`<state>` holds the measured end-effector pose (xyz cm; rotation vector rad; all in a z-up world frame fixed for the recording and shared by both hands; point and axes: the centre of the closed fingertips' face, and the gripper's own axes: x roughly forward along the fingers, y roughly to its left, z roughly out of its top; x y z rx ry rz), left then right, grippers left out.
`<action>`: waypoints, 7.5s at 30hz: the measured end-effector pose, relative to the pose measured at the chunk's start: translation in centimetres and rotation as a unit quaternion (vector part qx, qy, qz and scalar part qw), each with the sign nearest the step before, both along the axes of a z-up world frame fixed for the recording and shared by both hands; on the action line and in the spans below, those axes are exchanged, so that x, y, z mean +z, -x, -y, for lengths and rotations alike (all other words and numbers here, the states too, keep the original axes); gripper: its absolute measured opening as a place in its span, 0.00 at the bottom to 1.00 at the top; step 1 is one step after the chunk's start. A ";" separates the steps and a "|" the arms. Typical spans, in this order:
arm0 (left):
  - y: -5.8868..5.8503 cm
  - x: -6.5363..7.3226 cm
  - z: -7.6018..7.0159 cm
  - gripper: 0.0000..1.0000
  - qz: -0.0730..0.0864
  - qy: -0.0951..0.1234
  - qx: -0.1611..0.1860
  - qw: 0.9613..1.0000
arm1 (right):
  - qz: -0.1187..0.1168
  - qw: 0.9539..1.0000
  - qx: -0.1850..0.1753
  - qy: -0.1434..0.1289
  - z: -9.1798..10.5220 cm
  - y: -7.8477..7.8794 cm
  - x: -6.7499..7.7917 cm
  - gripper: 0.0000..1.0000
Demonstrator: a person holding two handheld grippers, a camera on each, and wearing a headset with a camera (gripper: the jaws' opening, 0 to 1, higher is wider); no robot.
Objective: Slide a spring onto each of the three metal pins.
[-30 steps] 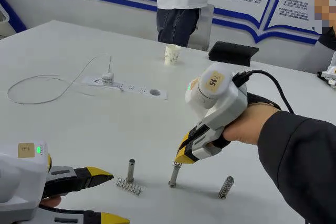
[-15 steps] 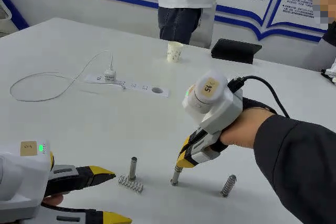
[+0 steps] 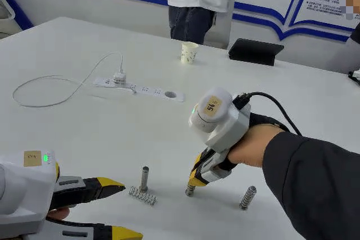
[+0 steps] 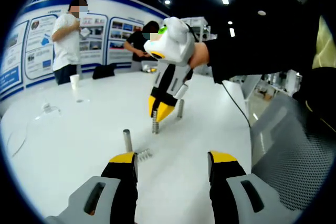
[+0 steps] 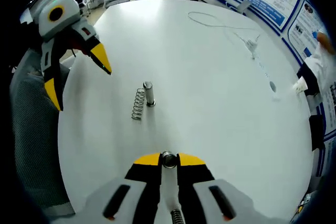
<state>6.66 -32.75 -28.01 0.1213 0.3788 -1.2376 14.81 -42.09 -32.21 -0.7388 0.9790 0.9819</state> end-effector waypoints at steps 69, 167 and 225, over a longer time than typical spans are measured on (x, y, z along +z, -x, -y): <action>-0.1 0.1 -0.6 0.55 0.001 -0.004 0.013 1.000 | 0.010 0.996 -0.027 -0.080 -7.1 2.1 -2.6 0.15; 2.9 1.1 2.5 0.10 0.038 -0.003 -0.103 0.994 | 0.002 0.985 0.141 -0.095 -6.7 10.5 4.5 0.12; 0.6 0.4 -0.3 0.55 0.019 -0.008 -0.017 1.000 | 0.020 0.984 0.154 -0.090 -8.6 9.6 7.3 0.12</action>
